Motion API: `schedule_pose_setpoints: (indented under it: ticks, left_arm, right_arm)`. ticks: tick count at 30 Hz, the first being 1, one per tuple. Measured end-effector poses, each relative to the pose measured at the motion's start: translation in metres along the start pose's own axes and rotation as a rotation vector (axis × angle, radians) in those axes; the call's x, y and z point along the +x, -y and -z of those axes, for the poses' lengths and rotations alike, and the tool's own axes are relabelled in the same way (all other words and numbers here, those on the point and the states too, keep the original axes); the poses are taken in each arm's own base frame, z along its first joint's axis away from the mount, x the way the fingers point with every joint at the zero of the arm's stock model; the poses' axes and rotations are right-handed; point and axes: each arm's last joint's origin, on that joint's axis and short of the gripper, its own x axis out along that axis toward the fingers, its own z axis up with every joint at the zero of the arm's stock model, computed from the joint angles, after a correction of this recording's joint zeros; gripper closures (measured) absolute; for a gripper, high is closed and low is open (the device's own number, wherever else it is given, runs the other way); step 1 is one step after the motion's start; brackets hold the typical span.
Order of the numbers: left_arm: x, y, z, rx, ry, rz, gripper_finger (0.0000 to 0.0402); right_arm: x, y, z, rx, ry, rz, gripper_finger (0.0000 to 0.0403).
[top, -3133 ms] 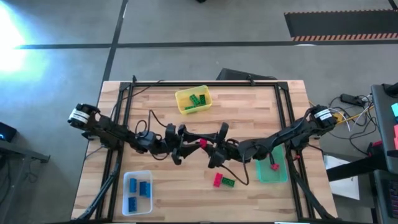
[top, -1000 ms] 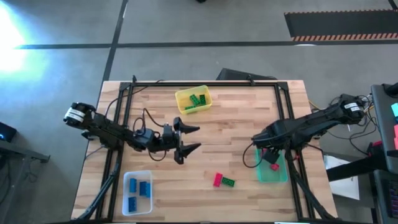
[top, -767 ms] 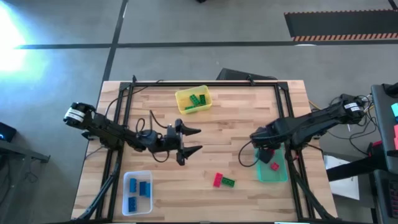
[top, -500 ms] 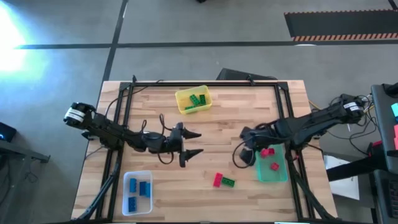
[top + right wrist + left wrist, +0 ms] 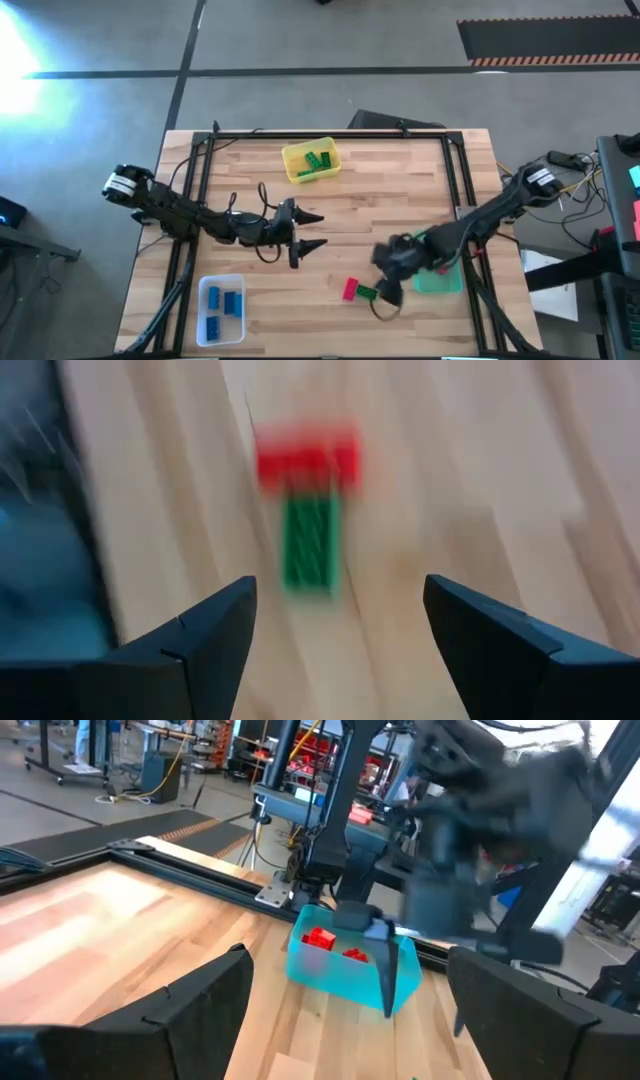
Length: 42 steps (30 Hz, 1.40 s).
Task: Sort & place blocks by color
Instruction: Put the green game piece into the yellow bin
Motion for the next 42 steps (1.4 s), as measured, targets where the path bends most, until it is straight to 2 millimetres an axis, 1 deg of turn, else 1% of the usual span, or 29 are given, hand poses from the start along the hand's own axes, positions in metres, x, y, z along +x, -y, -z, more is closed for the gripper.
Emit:
schedule_pose_setpoints:
  ticks: [2,4,6,8,12,19,23,26,30,33,35,40,41,42]
  left_arm:
    - [0.000,0.000,0.000,0.000,0.001,0.000,0.0085]
    - [0.001,0.000,-0.001,-0.001,0.003,0.001,0.0085]
    - [0.001,0.001,-0.001,-0.001,0.005,0.001,0.0085]
    - [0.001,0.001,-0.001,-0.001,0.004,0.001,0.0085]
    - [0.001,0.000,-0.001,0.000,0.004,0.000,0.0085]
    - [0.001,0.000,-0.001,0.001,0.005,0.000,0.0085]
    - [0.001,0.000,-0.001,0.008,0.005,0.000,0.0085]
    - [0.001,0.000,-0.001,0.009,0.005,-0.001,0.0085]
    - [0.001,0.000,-0.002,0.008,0.006,-0.001,0.0085]
    - [0.001,0.000,-0.002,0.006,0.006,-0.001,0.0085]
    - [0.001,0.000,-0.002,0.006,0.006,-0.001,0.0085]
    - [0.001,0.000,-0.002,0.005,0.006,-0.001,0.0085]
    - [0.001,0.000,-0.002,0.005,0.007,-0.001,0.0085]
    - [0.001,0.000,-0.002,0.005,0.006,-0.001,0.0085]
  right_arm:
    - [0.006,-0.005,0.016,-0.133,-0.112,0.069,0.0127]
    - [0.014,-0.010,0.034,-0.293,-0.160,0.138,0.0127]
    - [0.022,-0.016,0.045,-0.400,-0.128,0.200,0.0127]
    - [0.028,-0.019,0.049,-0.452,-0.079,0.252,0.0127]
    - [0.043,-0.022,0.049,-0.457,-0.041,0.267,0.0126]
    - [0.066,-0.034,0.044,-0.408,0.047,0.176,0.0126]
    - [0.080,-0.029,0.042,-0.303,0.041,0.213,0.0126]
    - [0.090,-0.029,0.043,-0.296,0.020,0.231,0.0126]
    - [0.095,-0.028,0.044,-0.272,0.016,0.239,0.0128]
    - [0.097,-0.026,0.044,-0.253,0.016,0.247,0.0149]
    - [0.097,-0.025,0.044,-0.244,0.016,0.249,0.0176]
    - [0.097,-0.023,0.043,-0.236,0.021,0.258,0.0271]
    - [0.097,-0.023,0.043,-0.239,0.022,0.260,0.0280]
    - [0.097,-0.023,0.043,-0.242,0.022,0.260,0.0280]
